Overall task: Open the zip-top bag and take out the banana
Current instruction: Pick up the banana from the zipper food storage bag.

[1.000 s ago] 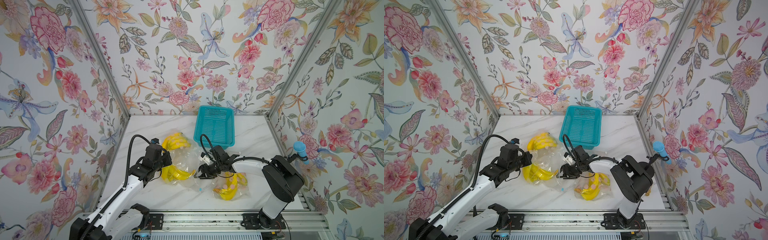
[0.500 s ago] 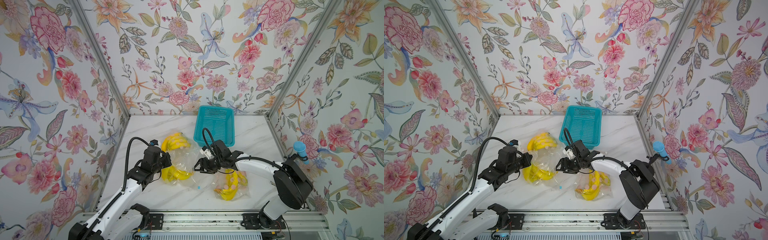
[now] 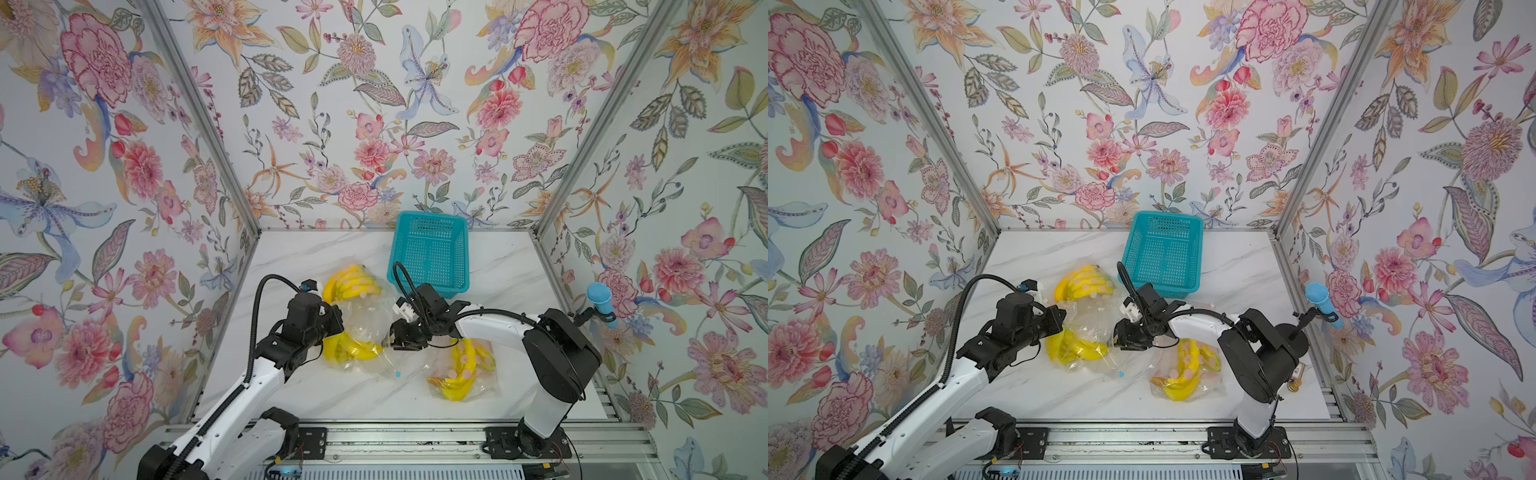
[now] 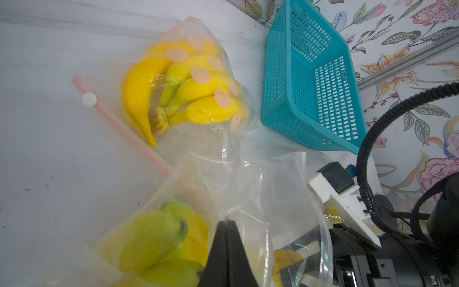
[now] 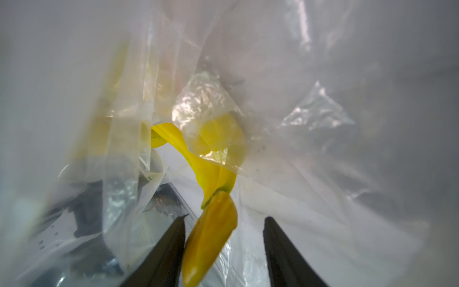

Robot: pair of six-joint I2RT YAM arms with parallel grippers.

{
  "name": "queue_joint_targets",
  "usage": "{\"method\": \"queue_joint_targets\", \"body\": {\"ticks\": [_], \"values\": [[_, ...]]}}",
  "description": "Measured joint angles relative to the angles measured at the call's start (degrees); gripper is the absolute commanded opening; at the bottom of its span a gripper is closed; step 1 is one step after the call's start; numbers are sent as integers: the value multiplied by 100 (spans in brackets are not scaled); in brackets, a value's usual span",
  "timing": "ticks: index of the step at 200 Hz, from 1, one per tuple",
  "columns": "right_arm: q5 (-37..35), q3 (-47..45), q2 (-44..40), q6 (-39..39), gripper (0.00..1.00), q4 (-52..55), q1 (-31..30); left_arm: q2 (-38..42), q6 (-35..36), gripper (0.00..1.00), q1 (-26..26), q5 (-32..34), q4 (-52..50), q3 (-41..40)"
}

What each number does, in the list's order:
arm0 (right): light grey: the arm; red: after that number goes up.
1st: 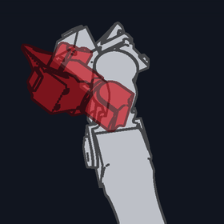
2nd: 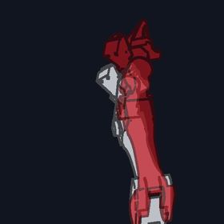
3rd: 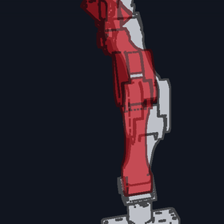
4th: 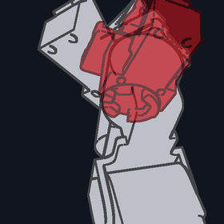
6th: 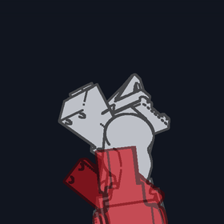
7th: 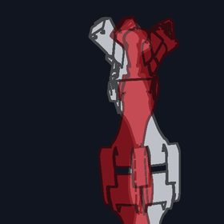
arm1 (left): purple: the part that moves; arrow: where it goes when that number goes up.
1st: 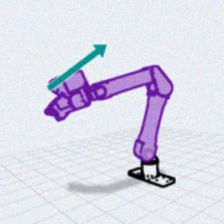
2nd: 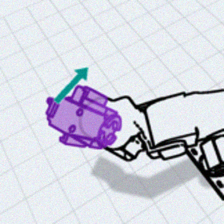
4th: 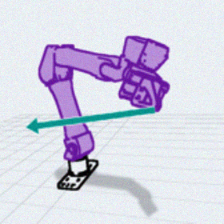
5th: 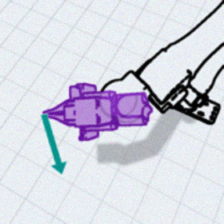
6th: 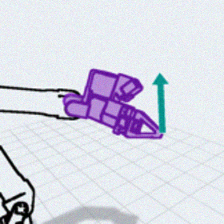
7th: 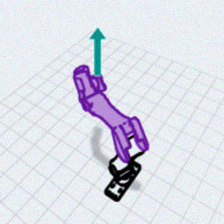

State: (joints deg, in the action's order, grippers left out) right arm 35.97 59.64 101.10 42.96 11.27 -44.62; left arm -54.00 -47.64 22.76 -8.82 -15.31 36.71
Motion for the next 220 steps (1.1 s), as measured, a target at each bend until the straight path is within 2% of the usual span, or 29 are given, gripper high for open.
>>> {"method": "queue_joint_targets", "body": {"ticks": [16, 27, 45, 68, 88, 147, 220], "values": [[-15, 7, 48, -4, 40, 9, 0, -7, 0, 0, 0, -2, 7, 0], [-39, 33, 105, 7, 33, 13, 0, -11, 0, 0, 0, -2, 11, 0], [-66, 166, 227, 0, 27, 74, 0, -24, 0, 0, 0, -2, 26, 0], [-109, 382, 354, 11, 11, 219, 0, -39, 4, 0, 0, 0, 42, 0], [-214, 503, 380, -79, 8, 433, 0, -52, 44, 0, 0, 7, -26, 42], [-782, 601, -26, -597, 7, 1488, 144, -262, 485, 0, 0, 238, -549, 407], [-1803, 599, -1226, -1451, 8, 2931, 988, -540, 907, 0, 0, 612, -918, 750]]}}
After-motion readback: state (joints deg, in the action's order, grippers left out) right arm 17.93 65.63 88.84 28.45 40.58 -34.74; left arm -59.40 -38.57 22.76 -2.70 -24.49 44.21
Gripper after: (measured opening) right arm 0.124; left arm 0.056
